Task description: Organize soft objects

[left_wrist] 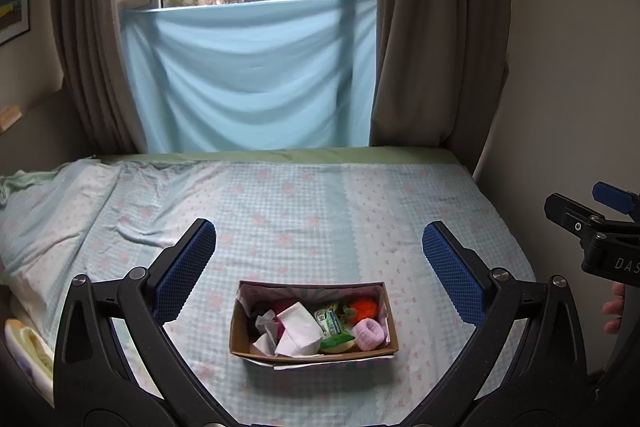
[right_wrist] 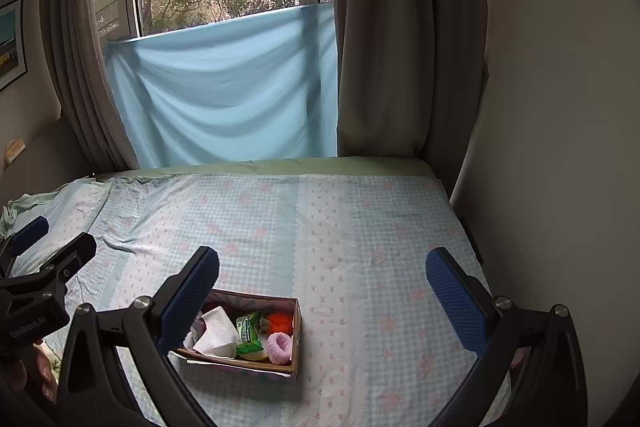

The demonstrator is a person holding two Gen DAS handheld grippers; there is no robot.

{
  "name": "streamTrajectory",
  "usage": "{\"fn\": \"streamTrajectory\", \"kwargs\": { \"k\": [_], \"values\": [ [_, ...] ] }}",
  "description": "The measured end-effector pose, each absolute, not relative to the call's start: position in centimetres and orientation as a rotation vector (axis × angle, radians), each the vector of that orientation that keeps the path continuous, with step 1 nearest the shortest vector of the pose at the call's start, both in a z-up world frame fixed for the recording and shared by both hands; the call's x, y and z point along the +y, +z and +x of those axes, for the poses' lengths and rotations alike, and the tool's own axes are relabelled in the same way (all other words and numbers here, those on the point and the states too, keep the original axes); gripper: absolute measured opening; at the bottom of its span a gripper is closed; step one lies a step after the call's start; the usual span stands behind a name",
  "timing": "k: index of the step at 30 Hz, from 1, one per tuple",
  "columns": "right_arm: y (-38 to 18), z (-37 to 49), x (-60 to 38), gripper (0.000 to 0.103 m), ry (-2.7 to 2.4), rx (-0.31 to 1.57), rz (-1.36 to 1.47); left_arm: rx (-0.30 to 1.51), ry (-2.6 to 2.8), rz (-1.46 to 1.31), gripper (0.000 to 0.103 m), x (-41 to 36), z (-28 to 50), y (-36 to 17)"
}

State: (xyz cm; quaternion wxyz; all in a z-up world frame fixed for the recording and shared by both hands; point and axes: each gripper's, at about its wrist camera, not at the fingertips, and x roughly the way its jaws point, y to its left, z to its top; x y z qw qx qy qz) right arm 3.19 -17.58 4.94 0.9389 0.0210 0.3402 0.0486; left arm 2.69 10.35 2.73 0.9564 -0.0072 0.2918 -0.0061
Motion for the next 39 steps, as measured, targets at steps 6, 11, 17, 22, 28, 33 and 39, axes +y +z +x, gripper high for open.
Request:
{"fn": "streamTrajectory", "kwargs": {
  "k": [6,11,17,22,28,33,39],
  "values": [
    [4.95,3.05,-17.56,0.103,0.097,0.691,0.042,0.588,-0.011,-0.012,0.103,10.27,2.45,2.8],
    [5.04,2.99,-17.64,0.103,0.095,0.69,0.043,0.584,-0.011,-0.01,0.103,10.23,2.4,2.92],
    [5.08,3.02,-17.68,0.103,0.094,0.689,0.042,0.581,-0.009,-0.015,0.103,10.27,2.39,2.98],
    [5.22,3.3,-17.77,0.103,0.091,0.686,0.041,0.579,-0.013,-0.023,0.103,10.32,2.49,3.06],
    [5.24,3.37,-17.78,0.103,0.089,0.686,0.04,0.575,-0.019,-0.039,0.103,10.52,2.81,3.21],
    [5.29,3.54,-17.81,0.103,0.087,0.685,0.041,0.552,0.01,-0.031,0.103,10.57,2.75,3.48],
    [5.3,3.6,-17.81,0.103,0.087,0.685,0.041,0.529,0.021,-0.041,0.103,10.74,2.69,3.58]
  ]
}}
